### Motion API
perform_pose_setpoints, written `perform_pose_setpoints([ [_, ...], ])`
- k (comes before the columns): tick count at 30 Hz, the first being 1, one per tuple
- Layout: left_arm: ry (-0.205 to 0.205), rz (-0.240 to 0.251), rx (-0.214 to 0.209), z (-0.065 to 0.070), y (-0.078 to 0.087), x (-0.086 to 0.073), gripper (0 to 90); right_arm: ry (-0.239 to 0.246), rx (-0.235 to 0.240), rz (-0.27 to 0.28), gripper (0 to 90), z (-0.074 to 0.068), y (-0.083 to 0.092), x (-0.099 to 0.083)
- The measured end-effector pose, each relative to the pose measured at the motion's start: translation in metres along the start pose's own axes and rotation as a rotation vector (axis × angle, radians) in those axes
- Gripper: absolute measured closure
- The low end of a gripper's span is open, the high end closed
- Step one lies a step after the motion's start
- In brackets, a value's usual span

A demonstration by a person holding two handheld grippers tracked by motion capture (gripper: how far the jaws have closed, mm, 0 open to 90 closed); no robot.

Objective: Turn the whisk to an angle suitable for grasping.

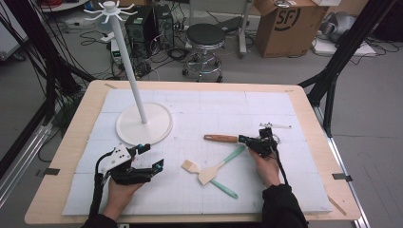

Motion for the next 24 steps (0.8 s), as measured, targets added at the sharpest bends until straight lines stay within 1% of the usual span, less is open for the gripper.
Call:
perform_pose_setpoints([
  [1, 0.001, 0.000, -0.001, 0.000, 0.000, 0.000, 21.3, 0.000, 0.002, -0.011, 90.0, -0.002, -0.002, 0.001],
  [2, -0.001, -0.002, 0.002, 0.000, 0.000, 0.000, 21.3, 0.000, 0.002, -0.011, 90.0, -0.002, -0.002, 0.001],
  [5, -0.003, 0.000, 0.001, 0.000, 0.000, 0.000, 21.3, 0.005, 0.023, -0.044, 90.0, -0.012, -0.013, 0.002],
  [6, -0.002, 0.003, 0.003, 0.000, 0.001, 0.001, 21.3, 0.005, 0.023, -0.044, 90.0, -0.012, -0.013, 0.002],
  [7, -0.002, 0.005, 0.004, 0.000, 0.001, 0.001, 21.2, 0.014, 0.033, -0.050, 90.0, -0.016, -0.019, 0.002],
  [8, -0.002, 0.006, 0.003, 0.000, 0.002, 0.001, 21.2, 0.014, 0.033, -0.050, 90.0, -0.016, -0.019, 0.002],
  [9, -0.001, 0.006, 0.003, 0.000, 0.002, 0.001, 21.3, 0.011, 0.037, -0.058, 90.0, -0.019, -0.023, 0.003],
  [10, 0.001, 0.008, 0.003, 0.000, 0.002, 0.001, 21.3, 0.017, 0.038, -0.060, 90.0, -0.020, -0.024, 0.003],
  [11, 0.002, 0.008, 0.002, 0.000, 0.002, 0.001, 21.3, 0.012, 0.039, -0.066, 90.0, -0.022, -0.026, 0.003],
  [13, 0.001, 0.006, 0.000, 0.000, 0.002, 0.001, 21.3, 0.015, 0.042, -0.068, 90.0, -0.023, -0.027, 0.004],
  [16, 0.002, 0.003, -0.001, 0.000, 0.002, 0.000, 21.3, -0.005, 0.049, -0.071, 90.0, -0.022, -0.030, 0.003],
  [19, -0.002, 0.005, -0.005, 0.001, 0.001, 0.001, 21.3, -0.005, 0.055, -0.074, 90.0, -0.022, -0.031, 0.002],
  [24, 0.003, 0.005, -0.002, 0.000, 0.001, 0.001, 21.4, -0.004, 0.062, -0.084, 90.0, -0.027, -0.036, 0.002],
])
Point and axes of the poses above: each handheld gripper's, and its own axes: y roughly backward along the jaws, x roughly out of its top, z roughly to its right, the point moved 1 cm from there along -y, roughly forward along the jaws, and after that the axes turned 14 degrees about z, right-handed, at the moved point
